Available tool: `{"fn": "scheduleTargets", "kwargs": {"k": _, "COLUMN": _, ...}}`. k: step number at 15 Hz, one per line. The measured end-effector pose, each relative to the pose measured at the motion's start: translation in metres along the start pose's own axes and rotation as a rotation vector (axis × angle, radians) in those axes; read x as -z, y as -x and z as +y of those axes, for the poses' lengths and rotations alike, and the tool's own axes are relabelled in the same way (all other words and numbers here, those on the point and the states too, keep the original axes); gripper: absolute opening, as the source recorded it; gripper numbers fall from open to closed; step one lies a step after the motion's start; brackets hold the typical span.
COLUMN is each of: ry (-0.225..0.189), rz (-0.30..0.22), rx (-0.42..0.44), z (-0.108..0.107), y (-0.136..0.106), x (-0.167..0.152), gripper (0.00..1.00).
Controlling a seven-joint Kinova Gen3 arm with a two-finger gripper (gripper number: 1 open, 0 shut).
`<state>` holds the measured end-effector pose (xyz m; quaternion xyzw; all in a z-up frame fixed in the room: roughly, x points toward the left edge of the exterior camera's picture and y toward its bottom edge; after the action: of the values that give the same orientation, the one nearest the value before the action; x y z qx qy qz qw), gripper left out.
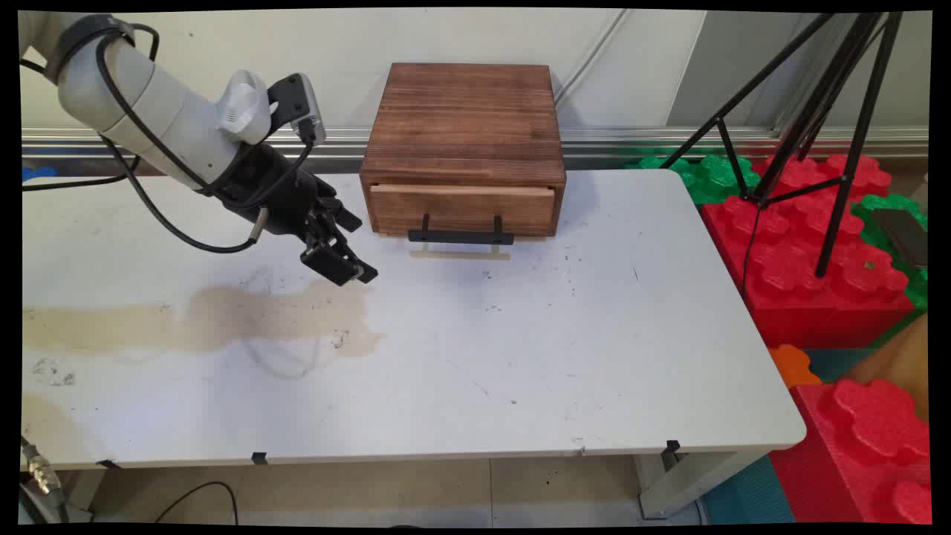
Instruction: Open the drawer
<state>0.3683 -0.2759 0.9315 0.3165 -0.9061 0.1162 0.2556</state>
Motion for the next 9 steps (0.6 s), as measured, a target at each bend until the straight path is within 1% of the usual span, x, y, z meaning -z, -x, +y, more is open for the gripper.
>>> {"fn": "scheduleTargets", "kwargs": {"k": 4, "ry": -0.021, "rz": -0.007, "rx": 0.0, "z": -0.001, "y": -0.01, "x": -0.007, "gripper": 1.0}}
{"fn": "scheduleTargets", "kwargs": {"k": 9, "ry": -0.032, "rz": 0.0, "rx": 0.027, "z": 0.002, "y": -0.027, "x": -0.025, "gripper": 1.0}}
